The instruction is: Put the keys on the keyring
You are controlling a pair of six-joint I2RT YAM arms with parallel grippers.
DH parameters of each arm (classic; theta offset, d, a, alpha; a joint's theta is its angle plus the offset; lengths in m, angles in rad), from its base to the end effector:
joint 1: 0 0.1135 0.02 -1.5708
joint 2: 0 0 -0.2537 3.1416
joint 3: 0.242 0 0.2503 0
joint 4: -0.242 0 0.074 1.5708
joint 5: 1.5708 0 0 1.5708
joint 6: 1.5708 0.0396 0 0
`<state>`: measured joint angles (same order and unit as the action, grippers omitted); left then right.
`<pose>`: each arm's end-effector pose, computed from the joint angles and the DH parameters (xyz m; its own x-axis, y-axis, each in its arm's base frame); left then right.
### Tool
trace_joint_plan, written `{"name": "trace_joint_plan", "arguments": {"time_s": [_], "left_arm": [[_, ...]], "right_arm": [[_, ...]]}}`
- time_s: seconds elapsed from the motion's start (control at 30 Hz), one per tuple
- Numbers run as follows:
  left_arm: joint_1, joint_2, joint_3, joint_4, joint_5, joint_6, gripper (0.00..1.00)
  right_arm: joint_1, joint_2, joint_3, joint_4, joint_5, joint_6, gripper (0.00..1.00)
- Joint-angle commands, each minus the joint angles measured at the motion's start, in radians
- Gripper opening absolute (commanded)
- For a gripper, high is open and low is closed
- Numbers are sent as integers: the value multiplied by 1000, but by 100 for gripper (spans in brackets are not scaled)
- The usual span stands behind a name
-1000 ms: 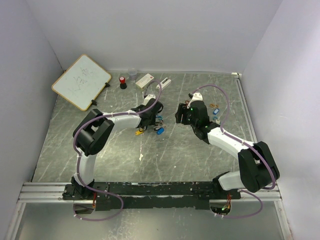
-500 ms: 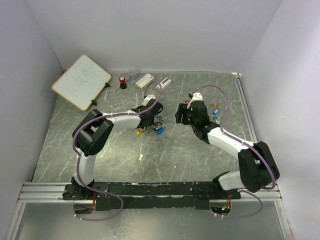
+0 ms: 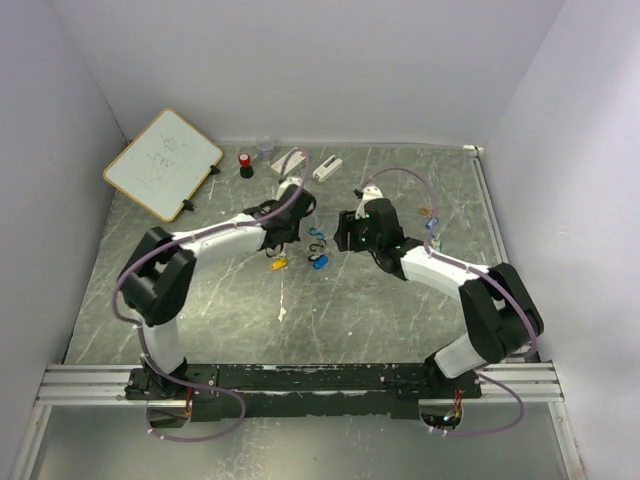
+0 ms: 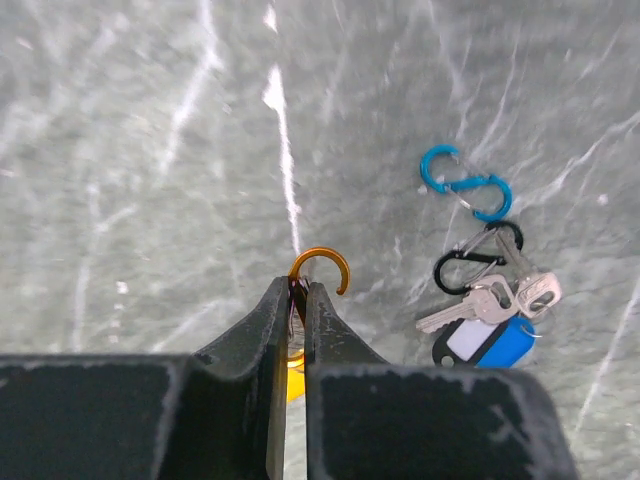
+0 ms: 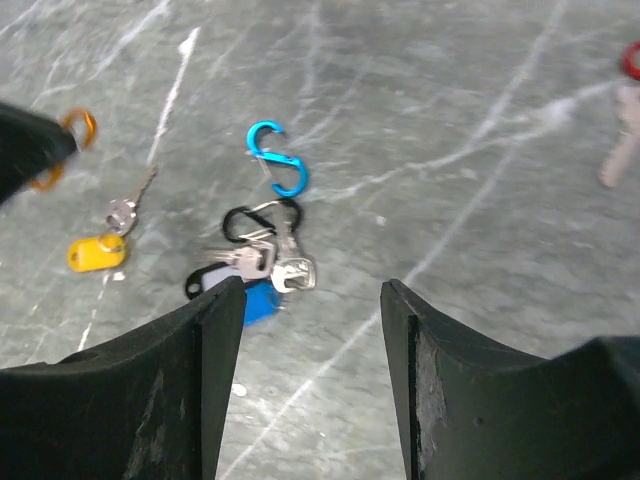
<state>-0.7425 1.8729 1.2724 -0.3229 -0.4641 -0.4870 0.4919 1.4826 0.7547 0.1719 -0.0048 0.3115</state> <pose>0.3036 -0.2546 0.1806 -0.7092 0.0829 -0.7001 0.0835 0.9959 0.0333 0.2780 0.1492 0.1894 -0.5887 0.0323 -0.8077 -0.3104 0.9136 0.2627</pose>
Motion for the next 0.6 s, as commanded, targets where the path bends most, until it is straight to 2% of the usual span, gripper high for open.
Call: {"name": "trace_joint_plan", "arguments": {"time_s": [0.0,0.3,0.57], "left_arm": [[75,-141,14,-10,38,36,7],[201,-286,-116,-1,105,1,7],[248,-378,-229,9,132,-26,7]], "right_arm": [[63,76,79,5,-66,-41,57],[226,282,280,-63,-63,-161,57],[276,392,371,-76,-95,-191,57]]}}
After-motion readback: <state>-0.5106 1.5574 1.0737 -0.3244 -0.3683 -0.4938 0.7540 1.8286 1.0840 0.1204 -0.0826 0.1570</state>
